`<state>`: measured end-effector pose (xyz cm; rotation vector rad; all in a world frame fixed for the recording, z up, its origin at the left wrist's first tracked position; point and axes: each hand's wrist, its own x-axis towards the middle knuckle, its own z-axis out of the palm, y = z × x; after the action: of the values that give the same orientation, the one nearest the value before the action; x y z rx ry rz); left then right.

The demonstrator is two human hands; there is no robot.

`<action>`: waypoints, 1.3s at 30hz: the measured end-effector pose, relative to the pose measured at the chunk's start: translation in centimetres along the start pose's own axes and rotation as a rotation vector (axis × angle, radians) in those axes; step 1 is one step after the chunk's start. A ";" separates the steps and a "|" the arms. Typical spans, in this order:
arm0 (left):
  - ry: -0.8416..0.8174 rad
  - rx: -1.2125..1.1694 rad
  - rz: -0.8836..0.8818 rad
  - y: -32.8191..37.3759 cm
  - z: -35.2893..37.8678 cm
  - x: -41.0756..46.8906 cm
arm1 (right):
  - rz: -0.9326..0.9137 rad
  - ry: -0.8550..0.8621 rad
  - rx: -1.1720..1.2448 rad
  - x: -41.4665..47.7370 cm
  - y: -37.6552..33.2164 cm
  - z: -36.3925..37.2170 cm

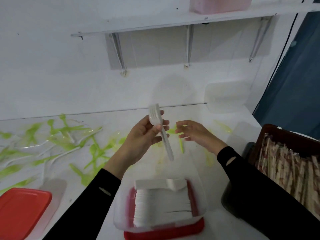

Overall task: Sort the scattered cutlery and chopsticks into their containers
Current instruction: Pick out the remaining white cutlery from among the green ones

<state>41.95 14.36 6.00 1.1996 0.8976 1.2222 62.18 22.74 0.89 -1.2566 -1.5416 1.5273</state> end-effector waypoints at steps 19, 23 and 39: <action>-0.527 1.540 0.098 -8.4 1.1 -7.5 | 0.059 0.017 -0.235 -2.3 1.8 1.5; -0.486 1.534 0.038 -8.3 1.5 -6.8 | 0.066 0.013 -0.257 -2.5 1.8 1.6; -0.092 0.819 0.155 -2.0 -7.2 -8.3 | -0.127 -0.158 -0.434 -0.6 -2.6 10.2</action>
<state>34.02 7.67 1.88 1.9817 1.3103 0.9141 52.53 18.59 2.13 -1.2573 -2.0955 1.2765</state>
